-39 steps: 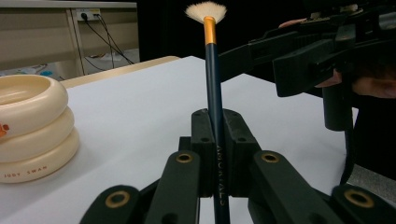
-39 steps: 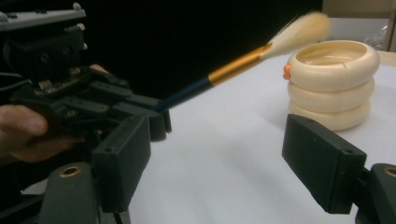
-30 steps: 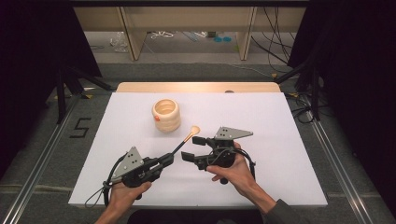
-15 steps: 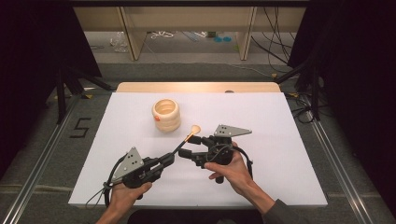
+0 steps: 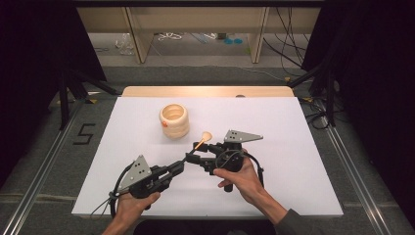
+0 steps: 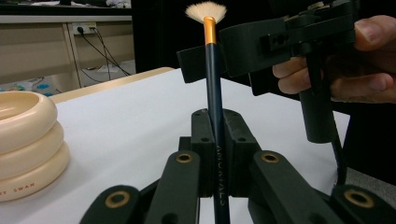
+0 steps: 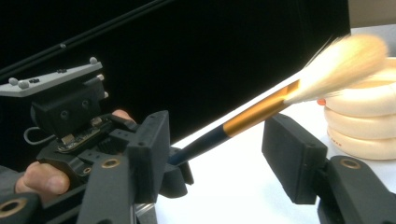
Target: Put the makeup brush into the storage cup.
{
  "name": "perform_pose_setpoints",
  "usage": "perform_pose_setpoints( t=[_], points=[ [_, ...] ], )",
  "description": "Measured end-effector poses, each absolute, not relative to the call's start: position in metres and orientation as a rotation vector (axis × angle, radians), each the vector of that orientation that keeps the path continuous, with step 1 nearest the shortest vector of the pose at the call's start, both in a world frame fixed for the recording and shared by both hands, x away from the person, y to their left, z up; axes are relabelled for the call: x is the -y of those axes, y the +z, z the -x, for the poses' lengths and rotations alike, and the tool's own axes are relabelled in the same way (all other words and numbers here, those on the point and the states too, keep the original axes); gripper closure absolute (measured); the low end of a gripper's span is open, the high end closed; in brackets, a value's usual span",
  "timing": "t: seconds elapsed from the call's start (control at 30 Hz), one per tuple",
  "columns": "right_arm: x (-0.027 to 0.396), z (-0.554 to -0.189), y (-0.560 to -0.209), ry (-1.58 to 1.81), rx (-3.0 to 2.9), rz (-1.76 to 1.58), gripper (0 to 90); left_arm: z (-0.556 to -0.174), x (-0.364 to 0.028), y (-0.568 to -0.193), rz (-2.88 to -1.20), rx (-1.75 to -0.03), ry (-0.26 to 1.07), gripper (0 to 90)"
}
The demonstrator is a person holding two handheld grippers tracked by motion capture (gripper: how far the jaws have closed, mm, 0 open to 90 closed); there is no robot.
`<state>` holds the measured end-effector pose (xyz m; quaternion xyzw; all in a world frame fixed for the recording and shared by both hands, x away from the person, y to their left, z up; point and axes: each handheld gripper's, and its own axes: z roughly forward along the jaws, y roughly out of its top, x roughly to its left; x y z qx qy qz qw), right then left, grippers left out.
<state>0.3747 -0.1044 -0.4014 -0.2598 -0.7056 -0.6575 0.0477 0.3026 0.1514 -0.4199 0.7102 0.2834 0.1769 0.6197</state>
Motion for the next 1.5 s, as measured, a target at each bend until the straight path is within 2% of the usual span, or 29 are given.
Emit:
perform_pose_setpoints(
  t=[0.83, 1.3, 1.5],
  points=[
    [0.1044, -0.3771, -0.4054, -2.003, 2.045, 0.802, 66.9, -0.3028, -0.1511, -0.4196, -1.637, -0.624, 0.413, 84.3],
    [0.1059, -0.3771, -0.4040, -1.996, 2.002, 0.781, 74.5, -0.3031, -0.1502, -0.4207, -1.645, -0.621, 0.401, 84.1],
    [0.1062, -0.3763, -0.4030, -1.974, 1.966, 0.755, 81.4, -0.3046, -0.1503, -0.4222, -1.658, -0.625, 0.399, 81.6]
  ],
)
